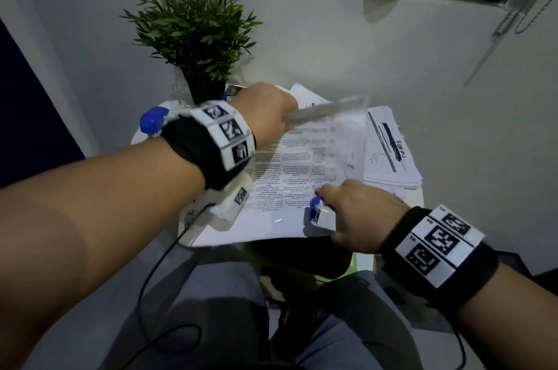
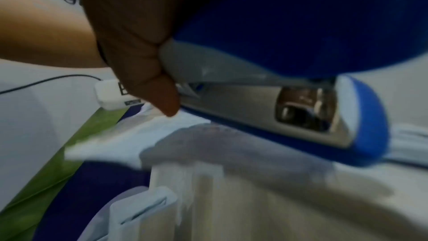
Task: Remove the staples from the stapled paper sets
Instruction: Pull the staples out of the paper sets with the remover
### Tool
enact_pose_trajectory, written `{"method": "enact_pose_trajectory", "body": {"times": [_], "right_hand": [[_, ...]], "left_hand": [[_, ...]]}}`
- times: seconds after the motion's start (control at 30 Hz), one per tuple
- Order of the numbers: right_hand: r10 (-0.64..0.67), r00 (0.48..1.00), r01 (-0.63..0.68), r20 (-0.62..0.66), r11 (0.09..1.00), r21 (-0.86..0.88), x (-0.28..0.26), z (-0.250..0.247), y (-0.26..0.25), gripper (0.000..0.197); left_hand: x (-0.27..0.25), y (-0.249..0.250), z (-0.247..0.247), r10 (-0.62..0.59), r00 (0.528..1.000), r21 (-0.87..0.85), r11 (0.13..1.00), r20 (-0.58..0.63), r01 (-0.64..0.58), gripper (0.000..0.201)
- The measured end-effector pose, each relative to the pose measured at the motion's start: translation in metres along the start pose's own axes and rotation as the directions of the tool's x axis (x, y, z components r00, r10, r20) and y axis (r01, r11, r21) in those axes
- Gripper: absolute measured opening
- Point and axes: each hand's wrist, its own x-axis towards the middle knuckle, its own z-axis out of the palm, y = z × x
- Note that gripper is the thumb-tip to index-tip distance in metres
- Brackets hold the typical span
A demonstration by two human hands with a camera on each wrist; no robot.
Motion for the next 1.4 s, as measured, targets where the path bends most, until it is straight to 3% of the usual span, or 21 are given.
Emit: {"method": "enact_pose_trajectory", "body": {"times": [0.07, 0.17, 0.33, 0.47, 0.57, 0.67, 0.77, 0.9, 1.07, 1.23, 1.4], "right_hand": [[0.011, 0.999, -0.012, 0.036, 0.999, 0.03, -0.001, 0.009, -0.001, 0.059], [-0.025, 0.999, 0.025, -0.021, 1.0, 0.013, -0.003, 0.013, -0.001, 0.045], [-0.083, 0.995, 0.08, -0.049, 0.995, -0.062, -0.015, 0.015, -0.005, 0.04], [-0.111, 0.971, 0.105, -0.212, 0.994, -0.039, -0.029, 0.006, -0.007, 0.03], [-0.082, 0.943, 0.111, -0.322, 0.991, 0.072, -0.036, 0.005, -0.003, 0.043], [-0.082, 0.991, 0.087, -0.106, 0.995, 0.044, -0.033, 0.019, -0.002, 0.072], [-0.097, 0.992, 0.097, 0.075, 0.995, 0.0, -0.034, 0.022, 0.002, 0.074], [-0.029, 0.999, 0.028, 0.033, 1.0, 0.013, -0.026, 0.019, -0.001, 0.077], [0.004, 1.0, -0.003, 0.027, 0.999, -0.043, -0.02, 0.013, -0.013, 0.042], [0.034, 0.999, -0.032, 0.038, 0.999, -0.044, -0.02, 0.011, -0.015, 0.039], [0.048, 0.998, -0.047, 0.048, 0.998, -0.034, -0.02, 0.011, -0.016, 0.039]], "left_hand": [[-0.012, 0.005, 0.02, 0.045, 0.998, -0.011, 0.999, 0.033, -0.045, 0.032], [-0.037, 0.005, 0.053, 0.201, 0.957, 0.017, 0.978, 0.207, -0.209, 0.06], [-0.058, 0.003, 0.078, 0.283, 0.888, 0.109, 0.933, 0.362, -0.342, 0.05], [-0.061, -0.001, 0.089, 0.273, 0.908, 0.132, 0.936, 0.316, -0.327, 0.048], [-0.062, -0.001, 0.092, 0.261, 0.922, 0.142, 0.94, 0.285, -0.31, 0.047], [-0.065, -0.003, 0.091, 0.277, 0.923, 0.123, 0.94, 0.268, -0.318, 0.045], [-0.072, -0.007, 0.089, 0.293, 0.911, 0.102, 0.937, 0.289, -0.333, 0.047], [-0.076, 0.002, 0.09, 0.249, 0.922, 0.146, 0.942, 0.297, -0.301, 0.065], [-0.076, 0.004, 0.092, 0.227, 0.945, 0.127, 0.957, 0.237, -0.262, 0.053], [-0.078, 0.001, 0.087, 0.18, 0.956, 0.066, 0.977, 0.233, -0.201, 0.047], [-0.076, 0.004, 0.089, 0.207, 0.938, 0.102, 0.964, 0.279, -0.244, 0.052]]}}
